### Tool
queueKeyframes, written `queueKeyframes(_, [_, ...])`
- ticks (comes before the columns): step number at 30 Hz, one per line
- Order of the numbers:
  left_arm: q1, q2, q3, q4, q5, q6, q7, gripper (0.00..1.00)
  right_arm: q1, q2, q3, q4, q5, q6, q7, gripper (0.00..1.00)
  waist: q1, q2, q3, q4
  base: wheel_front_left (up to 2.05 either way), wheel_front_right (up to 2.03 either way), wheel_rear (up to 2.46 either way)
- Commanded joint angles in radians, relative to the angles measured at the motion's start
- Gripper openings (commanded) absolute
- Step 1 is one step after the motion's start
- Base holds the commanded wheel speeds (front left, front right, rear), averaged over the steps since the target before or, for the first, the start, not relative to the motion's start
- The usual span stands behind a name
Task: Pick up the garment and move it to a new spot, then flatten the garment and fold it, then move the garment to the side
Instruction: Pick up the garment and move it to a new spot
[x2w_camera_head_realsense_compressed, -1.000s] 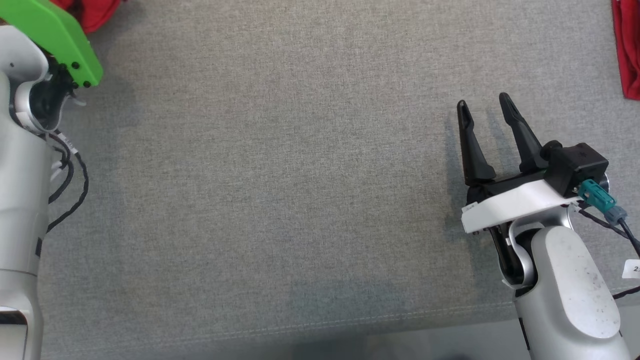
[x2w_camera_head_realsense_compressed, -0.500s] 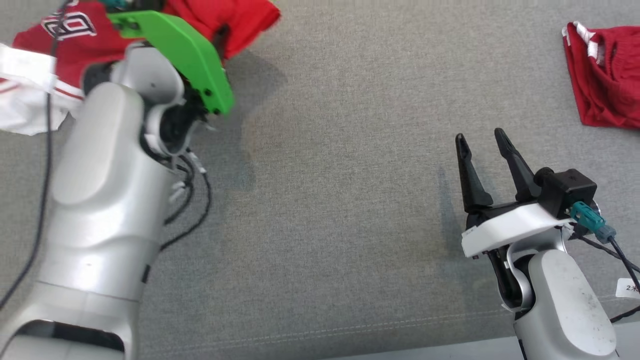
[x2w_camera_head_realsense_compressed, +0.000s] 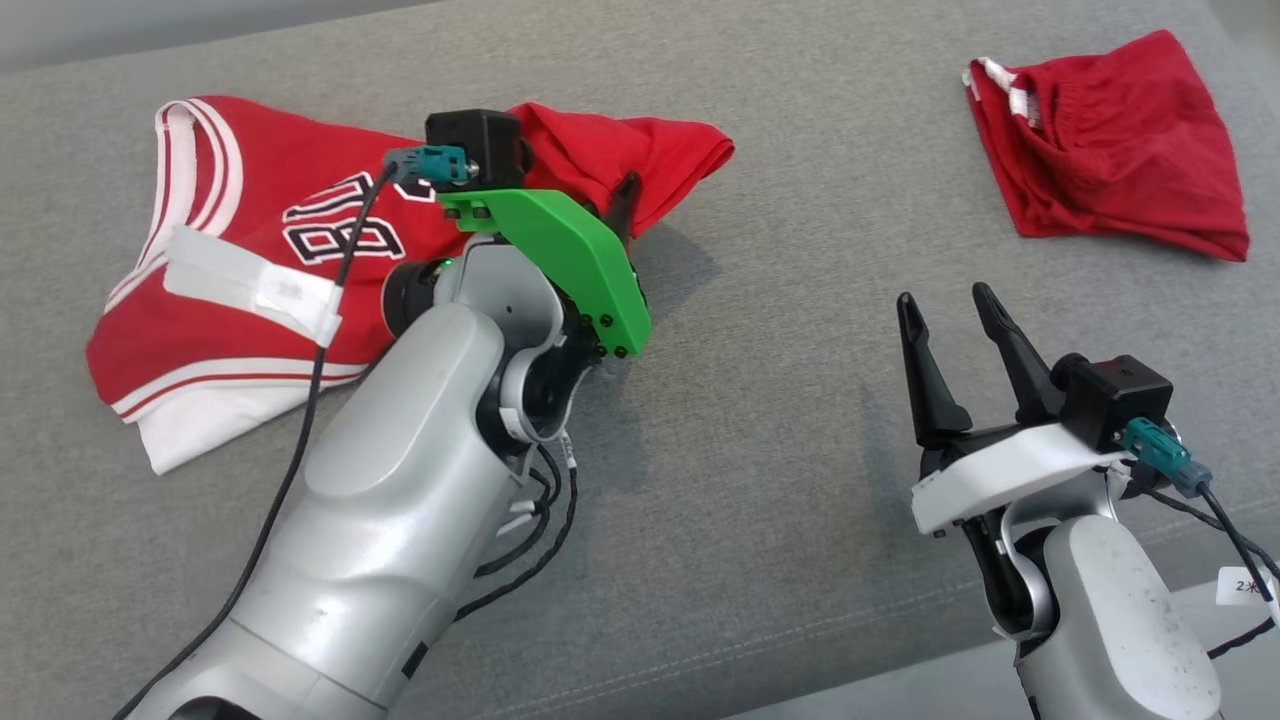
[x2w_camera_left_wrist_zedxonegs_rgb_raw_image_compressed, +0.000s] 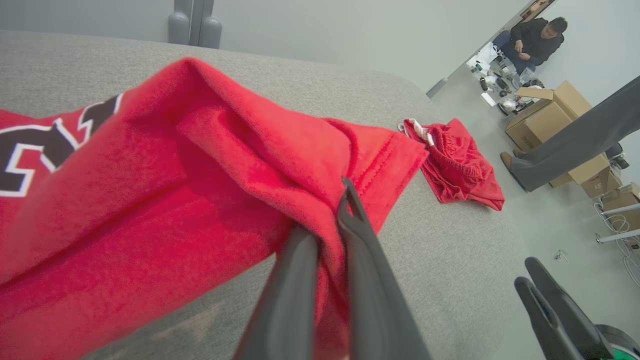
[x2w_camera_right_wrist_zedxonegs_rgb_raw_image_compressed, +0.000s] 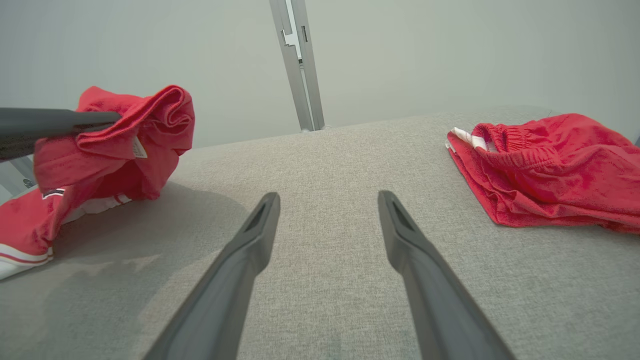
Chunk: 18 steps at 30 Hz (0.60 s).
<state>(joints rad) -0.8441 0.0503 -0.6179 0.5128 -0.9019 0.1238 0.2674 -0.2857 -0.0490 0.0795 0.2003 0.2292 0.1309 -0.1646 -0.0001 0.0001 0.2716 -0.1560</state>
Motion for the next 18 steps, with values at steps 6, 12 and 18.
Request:
queueKeyframes(6, [-0.061,0.002,-0.152,0.007,-0.155,0.093,-0.141,0.00,0.007,-0.003,0.027,0.018,0.028,0.000,-0.010,1.00,0.0001,-0.0001,-0.006,-0.134,0.00,0.00,0.00])
queueKeyframes(12, [-0.142,0.002,-0.280,0.086,-0.302,0.153,-0.261,0.00,-0.018,-0.003,0.068,0.054,0.061,0.000,-0.027,1.00,0.0001,-0.0001,0.017,-0.227,0.00,0.00,0.00])
queueKeyframes(18, [-0.198,0.003,-0.368,0.186,-0.387,0.179,-0.346,0.00,-0.052,-0.003,0.100,0.098,0.100,0.000,-0.053,1.00,0.0001,-0.0001,0.056,-0.290,0.00,0.00,0.00])
